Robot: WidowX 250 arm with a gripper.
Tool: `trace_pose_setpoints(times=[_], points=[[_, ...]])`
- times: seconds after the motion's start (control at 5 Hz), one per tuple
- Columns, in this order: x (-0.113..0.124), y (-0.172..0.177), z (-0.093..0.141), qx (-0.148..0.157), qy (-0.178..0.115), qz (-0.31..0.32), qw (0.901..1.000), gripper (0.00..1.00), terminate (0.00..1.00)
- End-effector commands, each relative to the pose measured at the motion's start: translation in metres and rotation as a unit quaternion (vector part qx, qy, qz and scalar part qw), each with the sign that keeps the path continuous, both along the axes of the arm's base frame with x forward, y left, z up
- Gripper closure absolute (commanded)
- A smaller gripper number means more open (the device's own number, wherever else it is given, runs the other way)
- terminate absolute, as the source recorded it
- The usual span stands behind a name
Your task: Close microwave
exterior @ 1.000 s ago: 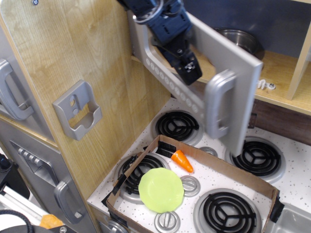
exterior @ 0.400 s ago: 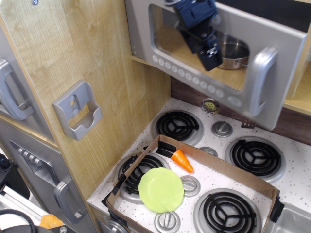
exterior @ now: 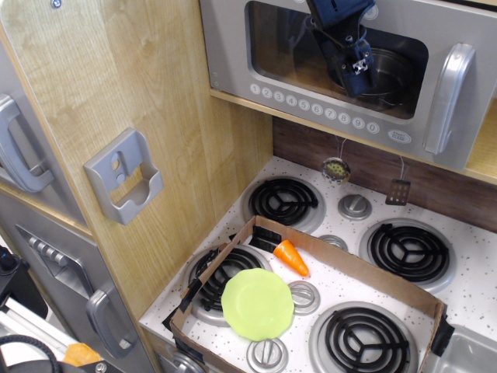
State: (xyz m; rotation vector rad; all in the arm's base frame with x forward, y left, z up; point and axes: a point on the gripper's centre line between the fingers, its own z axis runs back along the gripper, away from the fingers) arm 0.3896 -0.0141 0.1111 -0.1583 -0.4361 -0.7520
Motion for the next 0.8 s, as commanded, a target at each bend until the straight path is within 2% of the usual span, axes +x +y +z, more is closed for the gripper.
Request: trace_pose_setpoints(times=[0.0,0.4,0.6], points=[[0.0091,-0.0065,0.0291,0.018,-0.045,-0.014,0.9987,0.00,0.00],[0.0110,-0.0078,0.0298,0.019,-0.051,-0.007,0.9985,0.00,0.00],[0.0119,-0.0092,0.0318,0.018,-0.066,-0.002,0.9976,0.00,0.00]])
